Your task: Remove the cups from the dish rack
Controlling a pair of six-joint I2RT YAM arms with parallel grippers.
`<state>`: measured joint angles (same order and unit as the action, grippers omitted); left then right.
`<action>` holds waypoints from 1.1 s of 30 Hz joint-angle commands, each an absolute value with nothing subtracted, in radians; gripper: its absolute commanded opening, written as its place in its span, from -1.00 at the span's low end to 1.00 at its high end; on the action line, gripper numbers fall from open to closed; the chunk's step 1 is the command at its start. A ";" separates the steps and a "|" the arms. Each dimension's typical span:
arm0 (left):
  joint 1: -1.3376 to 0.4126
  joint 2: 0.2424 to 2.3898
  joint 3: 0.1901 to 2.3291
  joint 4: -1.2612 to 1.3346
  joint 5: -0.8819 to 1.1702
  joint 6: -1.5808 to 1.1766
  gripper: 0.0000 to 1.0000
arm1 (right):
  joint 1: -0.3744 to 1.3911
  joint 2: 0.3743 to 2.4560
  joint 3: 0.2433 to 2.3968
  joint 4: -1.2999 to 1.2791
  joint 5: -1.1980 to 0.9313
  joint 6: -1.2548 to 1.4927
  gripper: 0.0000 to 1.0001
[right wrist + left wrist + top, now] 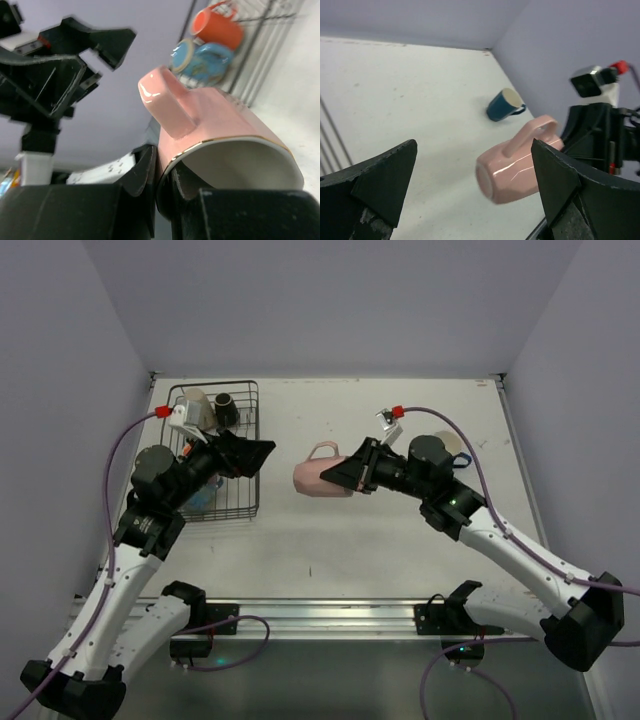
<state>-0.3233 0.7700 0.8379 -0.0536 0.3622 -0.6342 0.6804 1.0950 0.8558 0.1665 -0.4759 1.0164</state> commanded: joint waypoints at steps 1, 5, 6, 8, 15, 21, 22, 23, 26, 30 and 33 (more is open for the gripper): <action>-0.328 0.817 0.900 -0.320 0.111 -0.588 1.00 | 0.677 1.012 1.017 -0.230 -0.168 0.804 -1.00; -0.328 0.862 0.888 -0.318 0.121 -0.604 1.00 | 0.675 1.000 1.065 -0.449 0.056 0.733 -1.00; -0.328 0.870 0.876 -0.308 0.139 -0.609 1.00 | 0.672 1.000 1.068 -0.480 0.092 0.710 -1.00; -0.328 0.877 0.859 -0.279 0.161 -0.626 0.99 | 0.663 1.003 1.072 -0.558 0.195 0.693 -1.00; -0.328 0.879 0.845 -0.264 0.189 -0.634 0.98 | 0.536 1.022 1.059 -0.735 0.351 0.657 -1.00; -0.327 0.876 0.828 -0.252 0.187 -0.635 0.98 | 0.485 0.983 1.078 -0.727 0.338 0.568 -1.00; -0.328 0.877 0.824 -0.242 0.192 -0.641 0.97 | 0.485 0.988 1.091 -0.730 0.341 0.558 -1.00; -0.328 0.884 0.816 -0.238 0.205 -0.644 0.97 | 0.479 0.992 1.106 -0.736 0.347 0.543 -1.00; -0.328 0.893 0.802 -0.226 0.219 -0.652 0.96 | 0.454 1.051 1.186 -0.758 0.383 0.487 -1.00; -0.327 0.888 0.793 -0.222 0.224 -0.652 0.96 | 0.420 1.155 1.346 -0.787 0.423 0.416 -1.00; -0.328 0.881 0.788 -0.224 0.225 -0.649 0.96 | 0.379 1.262 1.477 -0.853 0.431 0.370 -1.00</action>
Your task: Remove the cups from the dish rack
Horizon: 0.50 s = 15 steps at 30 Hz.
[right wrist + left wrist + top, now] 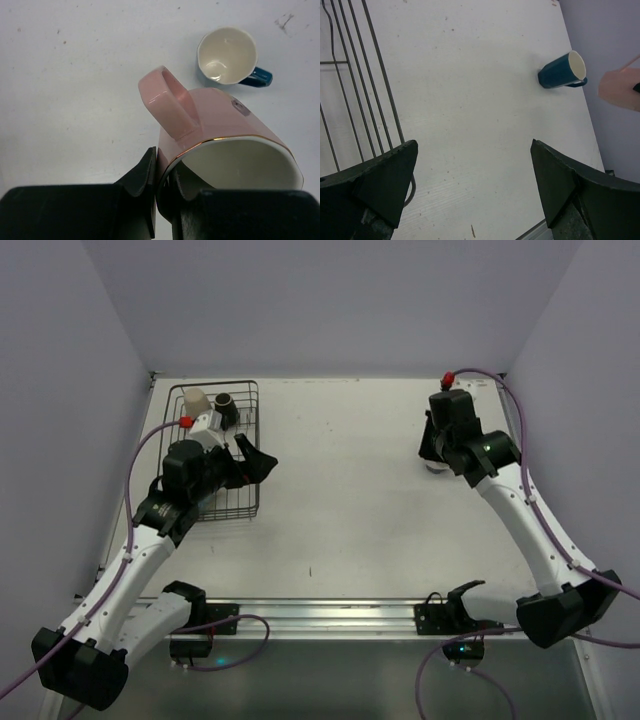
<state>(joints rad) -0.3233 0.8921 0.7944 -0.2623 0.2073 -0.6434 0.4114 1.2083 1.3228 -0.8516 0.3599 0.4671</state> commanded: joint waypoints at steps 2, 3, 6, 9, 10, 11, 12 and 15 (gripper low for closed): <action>-0.328 0.882 0.788 -0.225 0.225 -0.644 0.96 | 0.347 1.362 1.549 -0.893 0.430 0.342 -1.00; -0.328 0.882 0.787 -0.227 0.225 -0.643 0.96 | 0.338 1.396 1.619 -0.932 0.431 0.333 -1.00; -0.328 0.891 0.778 -0.224 0.227 -0.638 0.96 | 0.307 1.505 1.733 -0.986 0.439 0.316 -1.00; -0.328 0.902 0.769 -0.209 0.235 -0.638 0.96 | 0.291 1.577 1.817 -1.015 0.443 0.302 -1.00; -0.328 0.907 0.767 -0.204 0.238 -0.640 0.96 | 0.287 1.595 1.839 -1.025 0.442 0.298 -1.00; -0.328 0.913 0.764 -0.201 0.245 -0.640 0.96 | 0.278 1.632 1.862 -1.035 0.439 0.290 -1.00; -0.328 0.914 0.762 -0.195 0.248 -0.640 0.96 | 0.275 1.647 1.903 -1.054 0.440 0.288 -1.00; -0.328 0.926 0.761 -0.189 0.250 -0.637 0.96 | 0.250 1.693 1.951 -1.069 0.410 0.276 -1.00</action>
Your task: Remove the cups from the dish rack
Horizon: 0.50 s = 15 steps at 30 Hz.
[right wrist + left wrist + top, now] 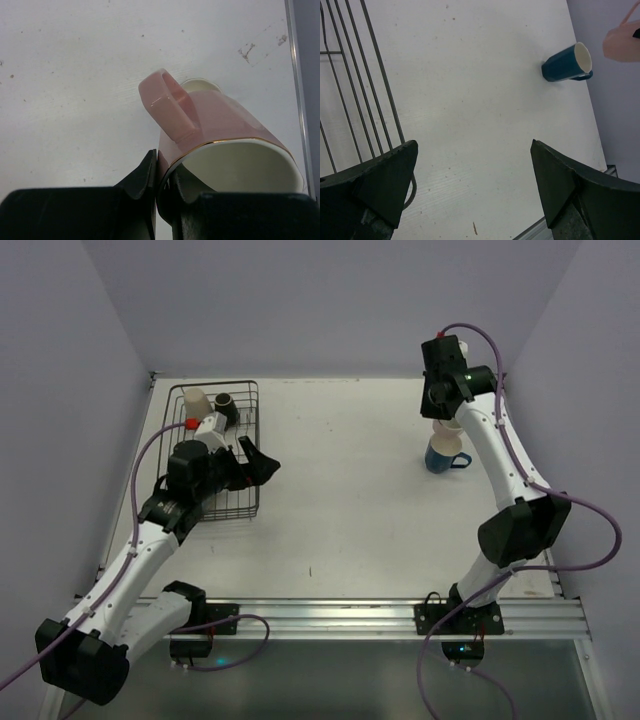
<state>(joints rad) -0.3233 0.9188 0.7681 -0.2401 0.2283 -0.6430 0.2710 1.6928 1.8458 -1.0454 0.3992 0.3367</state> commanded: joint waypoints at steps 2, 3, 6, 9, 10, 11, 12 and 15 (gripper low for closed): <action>-0.328 0.931 0.761 -0.189 0.249 -0.634 0.96 | 0.232 1.712 1.966 -1.077 0.394 0.265 -1.00; -0.328 0.933 0.761 -0.183 0.249 -0.634 0.96 | 0.226 1.730 1.977 -1.084 0.381 0.261 -1.00; -0.328 0.939 0.755 -0.173 0.253 -0.634 0.96 | 0.201 1.756 1.985 -1.094 0.342 0.253 -1.00; -0.327 0.950 0.752 -0.169 0.258 -0.634 0.96 | 0.176 1.758 1.971 -1.094 0.299 0.250 -1.00; -0.328 0.951 0.750 -0.167 0.258 -0.634 0.96 | 0.172 1.762 1.970 -1.094 0.282 0.250 -1.00; -0.328 0.953 0.749 -0.166 0.259 -0.634 0.96 | 0.166 1.764 1.970 -1.095 0.273 0.249 -1.00; -0.328 0.953 0.747 -0.164 0.259 -0.634 0.96 | 0.161 1.767 1.970 -1.097 0.264 0.249 -1.00; -0.328 0.956 0.747 -0.161 0.262 -0.634 0.96 | 0.147 1.781 1.973 -1.097 0.247 0.247 -1.00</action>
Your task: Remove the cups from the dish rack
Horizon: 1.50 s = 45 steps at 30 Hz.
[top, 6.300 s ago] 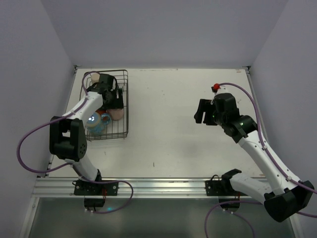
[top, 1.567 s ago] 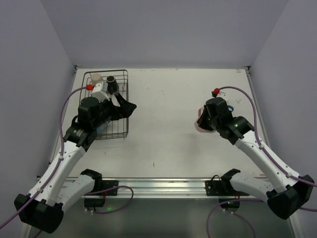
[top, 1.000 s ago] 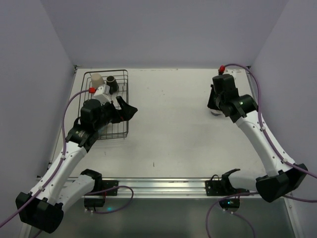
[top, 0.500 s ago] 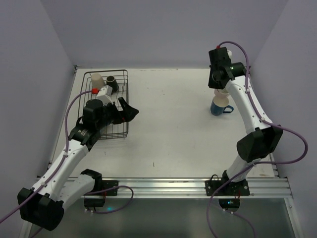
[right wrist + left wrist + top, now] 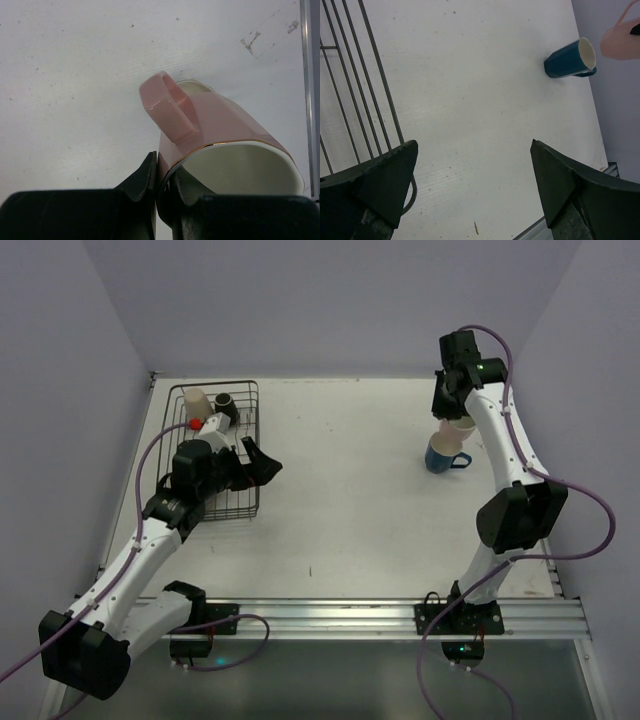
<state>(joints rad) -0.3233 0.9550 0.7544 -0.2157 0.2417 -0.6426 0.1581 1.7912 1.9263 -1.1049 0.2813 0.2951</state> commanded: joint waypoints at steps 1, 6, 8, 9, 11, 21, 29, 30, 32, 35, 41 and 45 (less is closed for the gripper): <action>-0.328 0.956 0.749 -0.163 0.262 -0.634 0.96 | 0.146 1.784 1.971 -1.097 0.241 0.245 -1.00; -0.328 0.954 0.750 -0.164 0.262 -0.632 0.96 | 0.140 1.816 1.982 -1.104 0.209 0.247 -1.00; -0.328 0.953 0.750 -0.166 0.261 -0.629 0.96 | 0.138 1.828 1.979 -1.109 0.212 0.250 -1.00; -0.327 0.953 0.749 -0.167 0.261 -0.629 0.96 | 0.138 1.830 1.974 -1.108 0.203 0.250 -1.00; -0.328 0.954 0.749 -0.169 0.258 -0.626 0.96 | 0.137 1.836 1.965 -1.104 0.204 0.256 -1.00; -0.327 0.956 0.746 -0.169 0.258 -0.620 0.96 | 0.135 1.871 1.941 -1.088 0.207 0.256 -1.00; -0.328 0.968 0.747 -0.166 0.261 -0.617 0.96 | 0.127 1.878 1.921 -1.080 0.210 0.261 -1.00; -0.328 0.968 0.747 -0.166 0.261 -0.615 0.96 | 0.126 1.881 1.918 -1.078 0.209 0.262 -1.00; -0.328 0.968 0.749 -0.166 0.261 -0.614 0.96 | 0.121 1.879 1.907 -1.077 0.209 0.262 -1.00; -0.327 0.971 0.746 -0.166 0.262 -0.614 0.96 | 0.117 1.882 1.901 -1.071 0.203 0.262 -1.00; -0.327 0.977 0.749 -0.172 0.262 -0.609 0.96 | 0.114 1.896 1.902 -1.068 0.186 0.264 -1.00; -0.327 0.976 0.749 -0.172 0.262 -0.607 0.96 | 0.112 1.907 1.899 -1.066 0.176 0.264 -1.00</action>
